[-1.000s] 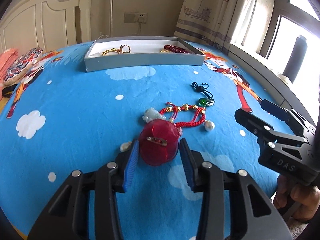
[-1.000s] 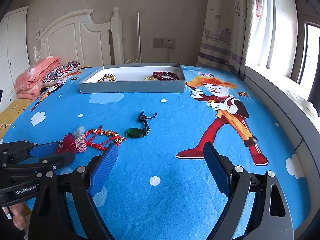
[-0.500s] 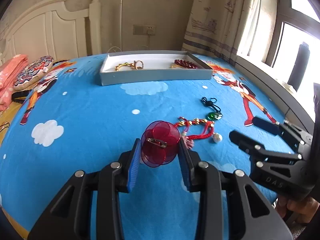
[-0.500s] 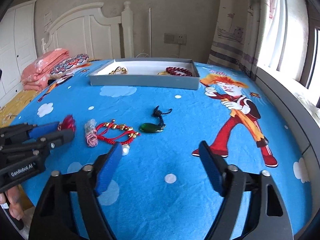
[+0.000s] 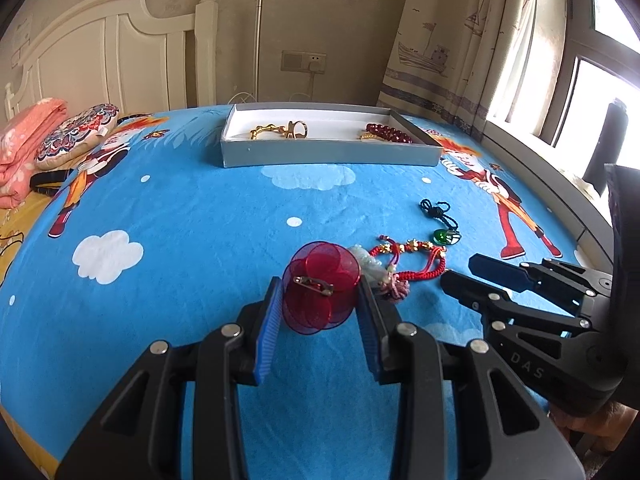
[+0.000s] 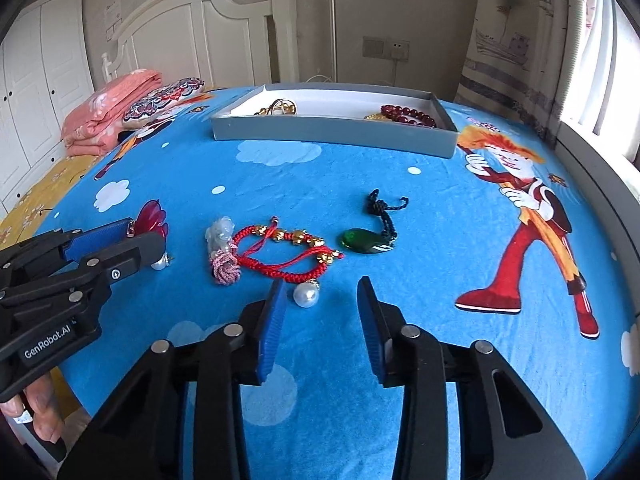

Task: Organize jewelry
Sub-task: 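Grasp the red round tasseled ornament with the left tool, then hold the red ornament in the left tool while the right tool grasps the pearl pendant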

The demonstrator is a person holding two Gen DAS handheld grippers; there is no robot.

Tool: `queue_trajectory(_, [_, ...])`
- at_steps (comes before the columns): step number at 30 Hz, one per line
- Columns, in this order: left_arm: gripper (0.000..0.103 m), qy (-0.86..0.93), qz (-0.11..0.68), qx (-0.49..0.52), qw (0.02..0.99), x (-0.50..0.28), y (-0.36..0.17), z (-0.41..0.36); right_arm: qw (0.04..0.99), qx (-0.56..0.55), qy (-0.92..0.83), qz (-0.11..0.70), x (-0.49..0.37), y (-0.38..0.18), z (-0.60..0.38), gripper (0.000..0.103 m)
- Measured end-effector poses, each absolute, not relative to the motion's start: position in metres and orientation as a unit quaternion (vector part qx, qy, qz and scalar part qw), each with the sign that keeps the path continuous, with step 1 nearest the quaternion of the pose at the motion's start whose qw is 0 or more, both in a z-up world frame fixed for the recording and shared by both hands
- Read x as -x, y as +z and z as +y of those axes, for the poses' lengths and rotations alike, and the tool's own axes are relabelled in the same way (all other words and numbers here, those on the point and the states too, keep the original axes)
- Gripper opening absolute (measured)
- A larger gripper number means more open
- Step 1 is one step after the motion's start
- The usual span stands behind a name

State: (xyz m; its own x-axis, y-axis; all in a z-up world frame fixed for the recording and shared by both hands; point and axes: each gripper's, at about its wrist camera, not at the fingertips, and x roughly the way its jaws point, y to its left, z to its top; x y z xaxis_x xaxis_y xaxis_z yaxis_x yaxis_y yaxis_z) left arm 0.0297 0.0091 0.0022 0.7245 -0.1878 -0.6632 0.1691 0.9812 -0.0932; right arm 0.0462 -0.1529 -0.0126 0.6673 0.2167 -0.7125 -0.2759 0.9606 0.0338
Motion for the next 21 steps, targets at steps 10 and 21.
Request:
queue_trajectory(10, [0.035,-0.093,0.359,0.016,0.929,-0.029,0.002,0.011,0.912,0.045,0.126,0.387,-0.048,-0.015,-0.15,0.015])
queue_trajectory(21, [0.035,-0.092,0.352,0.01,0.932,-0.03,0.008,0.007,0.927,0.027,0.101,0.359,-0.042,-0.002,-0.167,0.015])
